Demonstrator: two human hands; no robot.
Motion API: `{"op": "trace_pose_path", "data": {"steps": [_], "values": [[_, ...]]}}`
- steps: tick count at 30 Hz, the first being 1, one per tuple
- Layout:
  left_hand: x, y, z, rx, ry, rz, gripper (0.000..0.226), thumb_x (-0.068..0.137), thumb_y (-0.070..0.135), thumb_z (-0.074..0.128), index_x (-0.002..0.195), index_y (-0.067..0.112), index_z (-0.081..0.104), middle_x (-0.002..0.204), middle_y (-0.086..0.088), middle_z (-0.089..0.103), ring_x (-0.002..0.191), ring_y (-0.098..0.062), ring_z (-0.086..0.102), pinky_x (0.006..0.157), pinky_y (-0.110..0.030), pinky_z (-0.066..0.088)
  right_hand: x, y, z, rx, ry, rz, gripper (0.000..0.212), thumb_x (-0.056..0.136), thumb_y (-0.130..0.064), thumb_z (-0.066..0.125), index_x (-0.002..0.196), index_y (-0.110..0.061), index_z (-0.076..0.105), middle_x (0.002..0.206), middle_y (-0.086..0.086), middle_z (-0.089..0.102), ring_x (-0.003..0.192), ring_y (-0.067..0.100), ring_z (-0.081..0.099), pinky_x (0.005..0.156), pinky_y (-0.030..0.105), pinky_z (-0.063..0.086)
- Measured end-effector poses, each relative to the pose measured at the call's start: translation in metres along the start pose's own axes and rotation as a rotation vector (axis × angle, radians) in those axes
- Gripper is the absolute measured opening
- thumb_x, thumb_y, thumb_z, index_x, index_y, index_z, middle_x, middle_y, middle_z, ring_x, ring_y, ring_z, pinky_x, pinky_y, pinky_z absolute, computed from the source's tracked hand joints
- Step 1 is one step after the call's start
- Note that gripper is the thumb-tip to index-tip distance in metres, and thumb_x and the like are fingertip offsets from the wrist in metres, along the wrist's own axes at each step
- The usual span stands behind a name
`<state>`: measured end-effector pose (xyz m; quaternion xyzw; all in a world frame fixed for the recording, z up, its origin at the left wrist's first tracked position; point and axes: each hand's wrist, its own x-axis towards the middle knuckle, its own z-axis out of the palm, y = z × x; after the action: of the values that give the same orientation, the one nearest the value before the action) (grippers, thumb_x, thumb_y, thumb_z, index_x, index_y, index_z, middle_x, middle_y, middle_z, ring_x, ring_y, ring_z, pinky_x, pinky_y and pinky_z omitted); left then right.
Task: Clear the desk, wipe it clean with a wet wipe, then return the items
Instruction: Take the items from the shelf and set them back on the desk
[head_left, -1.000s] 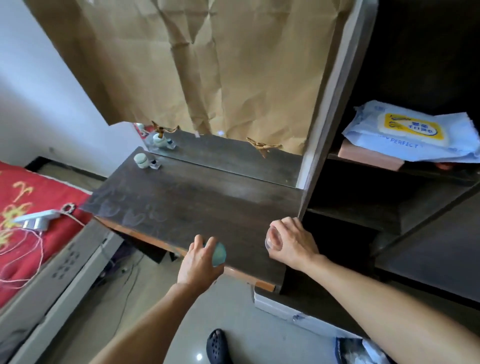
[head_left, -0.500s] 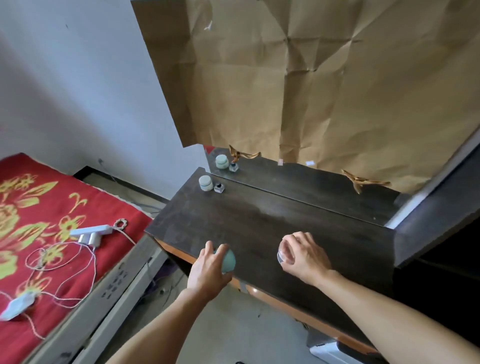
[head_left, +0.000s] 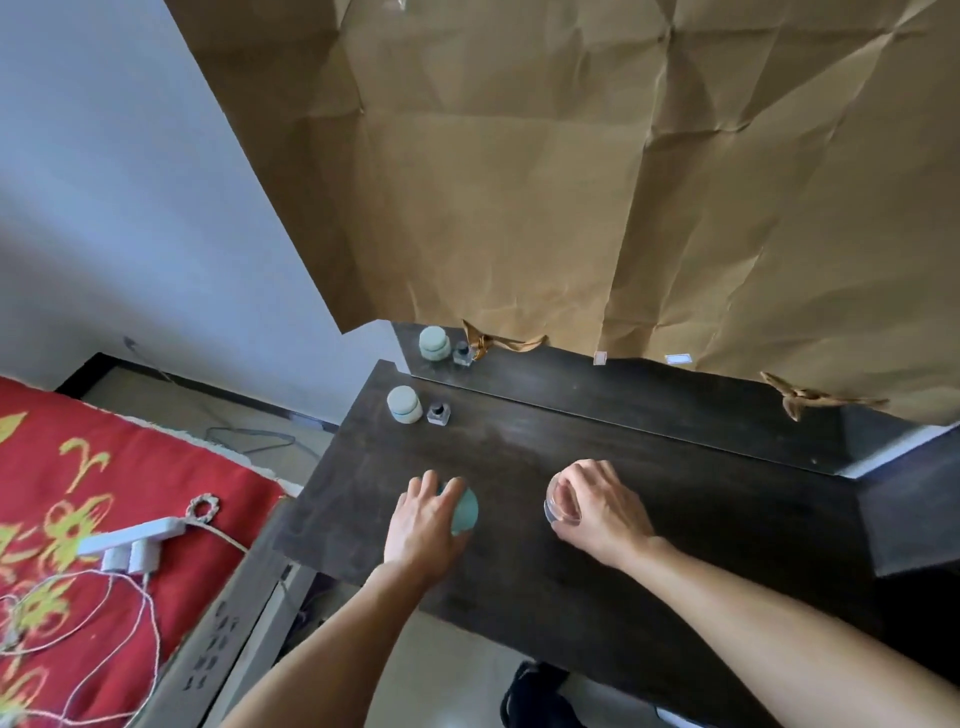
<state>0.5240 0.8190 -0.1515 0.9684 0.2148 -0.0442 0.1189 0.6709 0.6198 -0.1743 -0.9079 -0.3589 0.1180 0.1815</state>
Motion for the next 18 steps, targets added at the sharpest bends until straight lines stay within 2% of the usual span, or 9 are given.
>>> {"op": "trace_pose_path", "data": {"steps": [7, 11, 18], "values": [[0.091, -0.022, 0.003, -0.034, -0.071, 0.034, 0.051, 0.078, 0.035, 0.066, 0.125, 0.026, 0.047, 0.116, -0.001, 0.046, 0.108, -0.023, 0.041, 0.084, -0.034, 0.044, 0.078, -0.014, 0.031, 0.018, -0.037, 0.041, 0.045, 0.066, -0.042, 0.070, 0.100, -0.024, 0.046, 0.113, -0.006, 0.048, 0.107, 0.018, 0.043, 0.067, 0.033, 0.050], [0.131, -0.029, 0.010, -0.042, -0.123, 0.070, 0.056, 0.077, 0.032, 0.069, 0.127, 0.026, 0.045, 0.121, -0.004, 0.045, 0.113, -0.026, 0.042, 0.087, -0.037, 0.046, 0.101, -0.018, 0.038, 0.009, -0.003, 0.072, 0.045, 0.067, -0.038, 0.072, 0.103, -0.022, 0.050, 0.115, -0.005, 0.049, 0.108, 0.020, 0.044, 0.068, 0.033, 0.051], [0.185, -0.038, 0.022, -0.036, -0.187, 0.186, 0.062, 0.077, 0.031, 0.071, 0.130, 0.026, 0.040, 0.122, -0.005, 0.042, 0.115, -0.025, 0.040, 0.090, -0.038, 0.047, 0.131, -0.034, 0.049, -0.045, 0.051, 0.131, 0.055, 0.064, -0.031, 0.080, 0.109, -0.016, 0.053, 0.125, 0.004, 0.050, 0.117, 0.026, 0.046, 0.081, 0.036, 0.052]]}}
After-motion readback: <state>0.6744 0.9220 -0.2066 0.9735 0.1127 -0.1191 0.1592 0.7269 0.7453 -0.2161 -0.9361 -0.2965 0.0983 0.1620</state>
